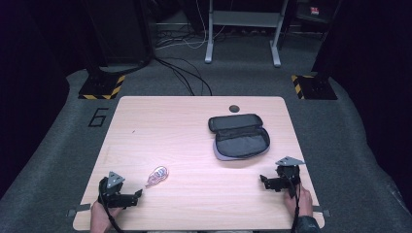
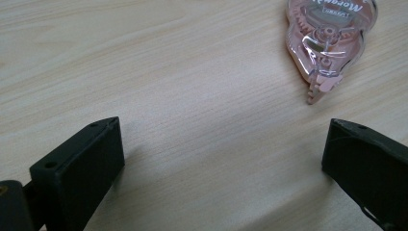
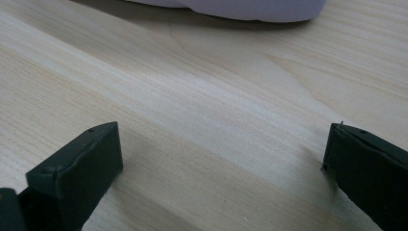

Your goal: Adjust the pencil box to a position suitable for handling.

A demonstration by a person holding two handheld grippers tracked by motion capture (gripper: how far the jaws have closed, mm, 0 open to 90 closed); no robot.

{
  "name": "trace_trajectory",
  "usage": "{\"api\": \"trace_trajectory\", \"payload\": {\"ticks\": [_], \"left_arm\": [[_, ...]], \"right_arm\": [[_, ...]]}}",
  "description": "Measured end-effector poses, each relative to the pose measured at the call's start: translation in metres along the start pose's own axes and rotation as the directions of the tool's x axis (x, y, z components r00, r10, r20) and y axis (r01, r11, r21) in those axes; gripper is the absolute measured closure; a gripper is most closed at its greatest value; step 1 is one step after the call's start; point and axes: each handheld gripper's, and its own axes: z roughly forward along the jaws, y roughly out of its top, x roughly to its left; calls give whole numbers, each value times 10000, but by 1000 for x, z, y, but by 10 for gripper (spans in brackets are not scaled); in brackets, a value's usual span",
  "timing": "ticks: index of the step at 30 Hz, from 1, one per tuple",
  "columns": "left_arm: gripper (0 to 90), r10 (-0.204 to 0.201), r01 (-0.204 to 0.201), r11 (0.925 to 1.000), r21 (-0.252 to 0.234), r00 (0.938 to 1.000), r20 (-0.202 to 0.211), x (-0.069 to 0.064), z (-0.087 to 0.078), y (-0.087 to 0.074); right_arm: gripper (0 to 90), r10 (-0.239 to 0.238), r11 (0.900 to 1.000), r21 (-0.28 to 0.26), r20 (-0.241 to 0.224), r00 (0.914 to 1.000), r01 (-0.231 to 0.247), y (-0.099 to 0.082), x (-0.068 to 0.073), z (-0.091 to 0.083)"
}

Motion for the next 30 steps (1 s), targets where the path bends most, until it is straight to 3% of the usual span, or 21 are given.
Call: {"api": "trace_trajectory", "payload": {"ticks": [7,10,14,16,20,24,25,30], "left_arm": [[2,100,-101,9999,105,9999,116,1,0,2],[1,96,-97,9999,102,9999,72,0,2,3],[3,-247,248,9997,8,9995,-193,-4,5,5],[7,-162,161,9998,-72,9996,-216,-4,5,5],[48,9,-11,9999,106,9999,144,-4,3,8],[64,153,-136,9992,-382,9989,443,-3,2,14],[64,201,-187,9995,-270,9983,547,-3,-1,17],[63,579,-529,9962,-695,9956,732,-4,-4,30]], "right_arm": [[0,57,10000,15,6,10000,-57,0,1,0],[0,60,10000,17,8,10000,-60,0,1,0],[0,45,10000,12,3,10000,-45,0,1,0],[0,38,10000,10,2,10000,-38,0,0,0],[0,53,10000,15,9,10000,-53,1,1,0],[0,56,10000,14,0,10000,-56,1,1,0],[0,45,10000,10,-3,10000,-45,1,0,0],[0,29,10000,1,-5,10000,-29,1,0,0]]}}
